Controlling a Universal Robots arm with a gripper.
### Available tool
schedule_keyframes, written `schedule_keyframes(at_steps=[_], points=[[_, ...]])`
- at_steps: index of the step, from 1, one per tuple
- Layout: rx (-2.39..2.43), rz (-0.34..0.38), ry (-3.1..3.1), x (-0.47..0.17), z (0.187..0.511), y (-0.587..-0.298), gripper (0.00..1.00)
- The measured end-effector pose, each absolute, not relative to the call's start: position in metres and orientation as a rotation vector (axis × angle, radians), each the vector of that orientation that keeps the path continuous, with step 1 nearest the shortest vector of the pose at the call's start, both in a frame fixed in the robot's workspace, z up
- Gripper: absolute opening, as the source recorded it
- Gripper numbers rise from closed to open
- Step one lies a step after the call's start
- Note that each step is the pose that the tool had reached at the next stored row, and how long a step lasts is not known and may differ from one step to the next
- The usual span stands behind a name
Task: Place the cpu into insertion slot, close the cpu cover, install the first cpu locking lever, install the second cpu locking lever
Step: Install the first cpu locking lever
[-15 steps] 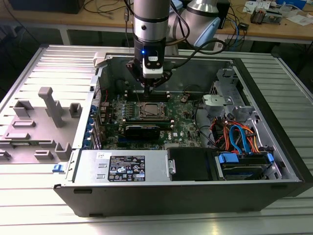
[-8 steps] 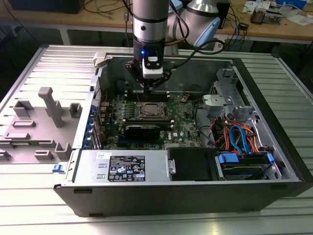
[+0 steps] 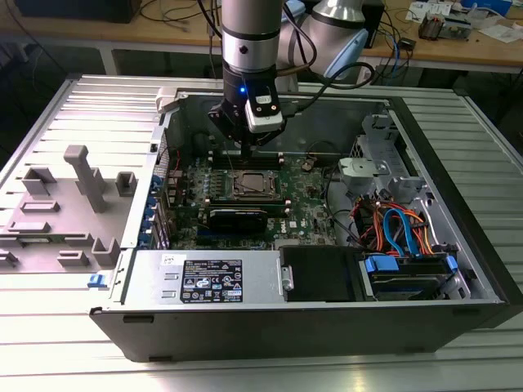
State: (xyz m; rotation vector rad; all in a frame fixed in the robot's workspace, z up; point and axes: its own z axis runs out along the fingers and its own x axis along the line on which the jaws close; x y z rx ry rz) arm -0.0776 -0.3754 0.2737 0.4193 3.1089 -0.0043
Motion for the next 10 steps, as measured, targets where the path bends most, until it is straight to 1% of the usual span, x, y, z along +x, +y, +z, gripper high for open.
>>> schedule_keyframes(at_steps=[10], points=[[0.419,-0.004,3.109,-0.0776,0.2737,-0.3754,0.11]])
